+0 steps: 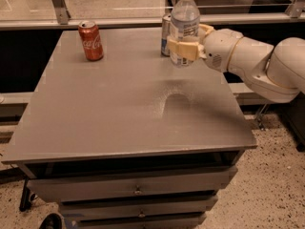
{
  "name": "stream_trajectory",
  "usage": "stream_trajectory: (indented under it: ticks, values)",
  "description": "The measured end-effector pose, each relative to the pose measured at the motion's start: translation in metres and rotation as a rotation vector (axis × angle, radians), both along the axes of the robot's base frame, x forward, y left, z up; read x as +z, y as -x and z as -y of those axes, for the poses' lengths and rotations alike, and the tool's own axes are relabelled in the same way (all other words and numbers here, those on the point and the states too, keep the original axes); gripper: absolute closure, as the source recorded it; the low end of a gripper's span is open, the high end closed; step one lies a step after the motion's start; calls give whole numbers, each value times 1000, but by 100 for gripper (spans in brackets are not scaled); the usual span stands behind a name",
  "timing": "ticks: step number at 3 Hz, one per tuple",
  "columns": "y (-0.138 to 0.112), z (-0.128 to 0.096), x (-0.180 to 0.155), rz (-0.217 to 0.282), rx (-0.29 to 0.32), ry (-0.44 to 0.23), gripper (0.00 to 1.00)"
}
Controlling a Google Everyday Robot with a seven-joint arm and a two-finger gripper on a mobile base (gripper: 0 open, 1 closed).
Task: Move blue plastic bottle near redbull can
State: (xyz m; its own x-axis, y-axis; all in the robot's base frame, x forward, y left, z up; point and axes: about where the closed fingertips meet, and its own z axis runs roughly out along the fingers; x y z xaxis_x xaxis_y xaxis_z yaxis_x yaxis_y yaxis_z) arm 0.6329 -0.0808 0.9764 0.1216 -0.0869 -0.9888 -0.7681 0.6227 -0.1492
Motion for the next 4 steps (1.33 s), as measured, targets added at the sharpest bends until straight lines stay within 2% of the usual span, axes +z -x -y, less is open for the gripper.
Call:
stream_trajectory:
  ticks: [1,2,4]
  values:
    - [-30,1,-22,-21,-24,-39,100]
    - [-62,15,-35,-31,-55,-27,100]
    - [-111,47,-66,-90,-108,-31,100]
